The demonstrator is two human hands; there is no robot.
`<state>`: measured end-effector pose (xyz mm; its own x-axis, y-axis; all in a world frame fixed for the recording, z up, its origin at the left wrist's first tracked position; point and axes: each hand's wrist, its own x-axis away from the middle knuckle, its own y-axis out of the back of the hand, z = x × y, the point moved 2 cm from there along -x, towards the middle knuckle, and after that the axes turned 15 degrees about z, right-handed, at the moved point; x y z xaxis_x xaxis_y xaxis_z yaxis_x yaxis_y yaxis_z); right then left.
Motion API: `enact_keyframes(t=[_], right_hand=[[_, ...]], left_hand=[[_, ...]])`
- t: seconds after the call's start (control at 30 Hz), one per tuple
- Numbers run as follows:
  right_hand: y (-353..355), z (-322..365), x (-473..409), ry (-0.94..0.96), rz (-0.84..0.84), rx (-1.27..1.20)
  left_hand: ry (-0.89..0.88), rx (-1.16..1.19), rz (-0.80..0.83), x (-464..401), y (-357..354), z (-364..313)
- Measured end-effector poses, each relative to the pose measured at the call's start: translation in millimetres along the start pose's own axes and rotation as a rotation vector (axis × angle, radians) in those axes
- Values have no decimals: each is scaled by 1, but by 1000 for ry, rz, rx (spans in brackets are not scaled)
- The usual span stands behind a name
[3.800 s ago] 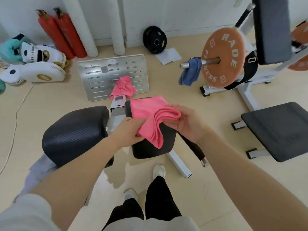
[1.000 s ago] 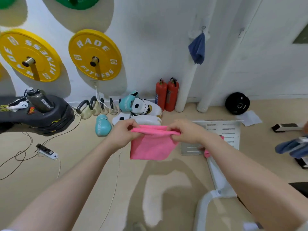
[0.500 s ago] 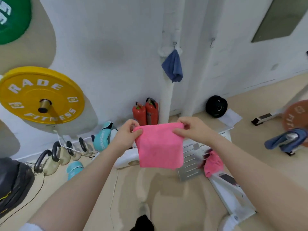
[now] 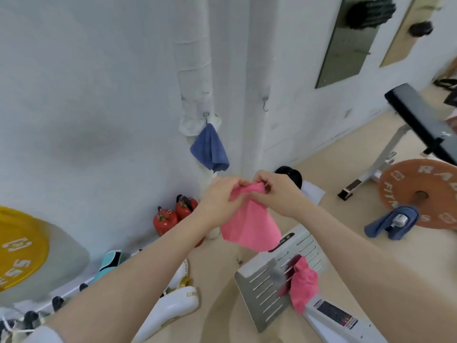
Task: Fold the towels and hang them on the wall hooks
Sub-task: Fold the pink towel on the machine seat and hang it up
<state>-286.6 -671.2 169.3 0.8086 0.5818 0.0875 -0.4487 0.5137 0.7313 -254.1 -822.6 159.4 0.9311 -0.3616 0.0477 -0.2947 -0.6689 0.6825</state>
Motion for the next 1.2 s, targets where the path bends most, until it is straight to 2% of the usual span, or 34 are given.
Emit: enact_keyframes(t=[0.2,0.4,0.57,0.7,0.93,1.2], right_hand=[[64,-57,-38,-30,-1,36],[103,-112,-74,-44,129,-1],[126,-154,-107,-11,263,126],[146,-180,-149,-41,122,16],[173,-223,-255,-162,-29,-403],[201,-280,-373,-297,-233,-423]], left_hand=[[21,168,28,-95,-9,-19],[69,97,48,-169,-18,-14],[103,298,12,-216,-11,11],[119,391,54,-260,1,23],[133,422,63,-368,42,70],[174,463,-25,-493,64,128]])
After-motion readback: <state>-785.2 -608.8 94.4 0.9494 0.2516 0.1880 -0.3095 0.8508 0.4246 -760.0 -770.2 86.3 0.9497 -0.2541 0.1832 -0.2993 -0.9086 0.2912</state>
